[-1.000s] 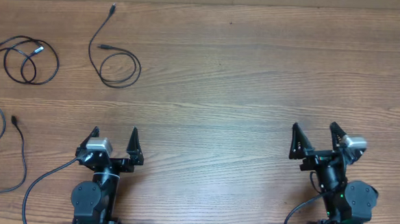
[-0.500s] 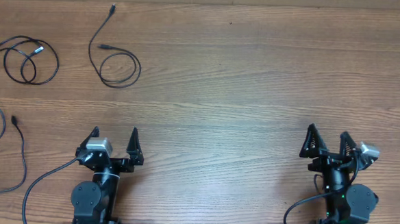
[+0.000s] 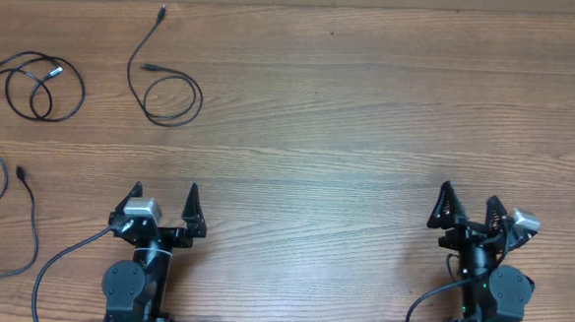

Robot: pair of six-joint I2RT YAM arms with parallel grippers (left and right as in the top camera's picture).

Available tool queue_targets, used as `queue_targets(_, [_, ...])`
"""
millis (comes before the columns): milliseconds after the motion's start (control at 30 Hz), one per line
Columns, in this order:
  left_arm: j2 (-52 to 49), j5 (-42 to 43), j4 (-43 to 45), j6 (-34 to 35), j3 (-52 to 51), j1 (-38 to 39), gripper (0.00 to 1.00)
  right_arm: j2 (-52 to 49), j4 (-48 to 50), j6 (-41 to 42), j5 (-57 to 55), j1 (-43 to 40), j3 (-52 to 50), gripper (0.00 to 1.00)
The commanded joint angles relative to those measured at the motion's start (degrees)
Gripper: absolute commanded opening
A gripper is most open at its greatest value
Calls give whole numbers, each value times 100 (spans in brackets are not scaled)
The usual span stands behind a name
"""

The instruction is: Untangle cables

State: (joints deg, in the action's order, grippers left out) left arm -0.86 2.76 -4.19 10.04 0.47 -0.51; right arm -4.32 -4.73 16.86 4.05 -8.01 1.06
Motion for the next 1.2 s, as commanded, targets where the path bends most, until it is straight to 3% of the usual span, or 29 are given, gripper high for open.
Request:
queue_targets(0, [61, -22, -13, -127, -20, -48, 100, 203, 20, -874, -83, 59, -66, 100])
queue_targets(1167, [61, -22, -13, -127, -20, -48, 100, 417, 17, -1139, -146, 640, -63, 100])
